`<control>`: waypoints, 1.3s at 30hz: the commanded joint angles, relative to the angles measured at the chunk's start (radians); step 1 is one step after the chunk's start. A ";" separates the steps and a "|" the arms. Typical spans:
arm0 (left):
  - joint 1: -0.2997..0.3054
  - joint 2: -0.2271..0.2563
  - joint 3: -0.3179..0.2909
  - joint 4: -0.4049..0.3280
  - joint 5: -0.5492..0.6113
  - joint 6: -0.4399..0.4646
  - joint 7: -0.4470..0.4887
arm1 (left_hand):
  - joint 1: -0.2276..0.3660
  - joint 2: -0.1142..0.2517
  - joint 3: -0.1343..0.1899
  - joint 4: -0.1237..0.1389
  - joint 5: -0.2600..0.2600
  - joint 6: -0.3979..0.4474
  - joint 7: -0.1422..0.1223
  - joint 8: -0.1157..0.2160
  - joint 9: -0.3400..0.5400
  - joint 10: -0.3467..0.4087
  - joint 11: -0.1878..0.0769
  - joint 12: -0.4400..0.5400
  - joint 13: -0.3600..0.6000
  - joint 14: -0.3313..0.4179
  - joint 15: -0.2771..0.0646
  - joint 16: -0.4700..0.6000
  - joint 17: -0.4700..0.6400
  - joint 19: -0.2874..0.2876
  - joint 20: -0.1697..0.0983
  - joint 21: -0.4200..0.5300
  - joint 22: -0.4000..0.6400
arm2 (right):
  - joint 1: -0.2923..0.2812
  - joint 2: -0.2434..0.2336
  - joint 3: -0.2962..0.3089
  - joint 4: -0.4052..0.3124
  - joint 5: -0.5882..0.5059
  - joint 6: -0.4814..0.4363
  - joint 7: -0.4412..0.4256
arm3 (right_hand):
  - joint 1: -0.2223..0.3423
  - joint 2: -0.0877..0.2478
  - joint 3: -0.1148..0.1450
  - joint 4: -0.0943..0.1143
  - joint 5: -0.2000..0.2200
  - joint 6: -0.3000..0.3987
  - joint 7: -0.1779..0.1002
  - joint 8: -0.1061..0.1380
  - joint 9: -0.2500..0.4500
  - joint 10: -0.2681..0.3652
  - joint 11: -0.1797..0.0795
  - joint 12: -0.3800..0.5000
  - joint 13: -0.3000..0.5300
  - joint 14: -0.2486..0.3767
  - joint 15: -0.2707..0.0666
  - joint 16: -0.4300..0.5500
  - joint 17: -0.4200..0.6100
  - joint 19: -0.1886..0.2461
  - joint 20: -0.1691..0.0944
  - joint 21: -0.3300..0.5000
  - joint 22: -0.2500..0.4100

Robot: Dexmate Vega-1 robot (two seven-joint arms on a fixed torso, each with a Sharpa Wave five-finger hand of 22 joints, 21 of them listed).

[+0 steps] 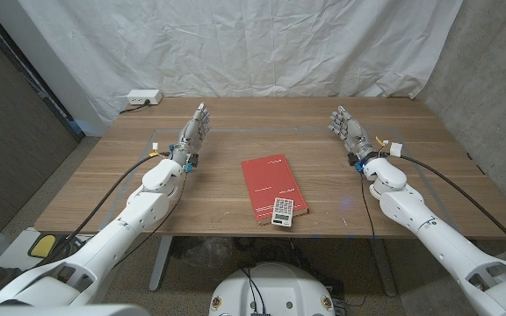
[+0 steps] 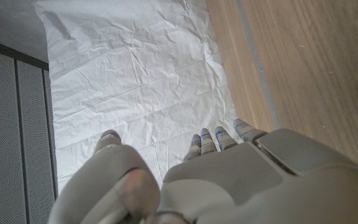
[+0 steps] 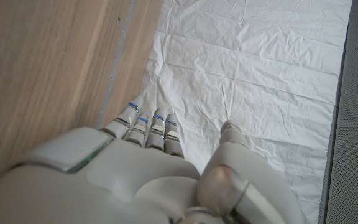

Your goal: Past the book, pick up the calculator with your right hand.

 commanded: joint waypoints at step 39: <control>-0.005 -0.003 0.008 -0.013 -0.007 0.001 -0.019 | 0.023 0.019 0.004 0.002 0.001 -0.001 0.001 0.007 0.002 0.000 -0.001 0.009 0.002 -0.002 0.008 0.006 0.003 -0.010 -0.055 0.003 0.006 | -0.114 -0.062 0.032 -0.169 0.007 0.012 -0.023 | 0.026 0.007 0.011 -0.008 -0.002 0.019 -0.004 0.005 0.004 0.015 0.005 0.008 0.006 0.025 0.000 0.008 0.006 0.029 -0.014 -0.005 0.002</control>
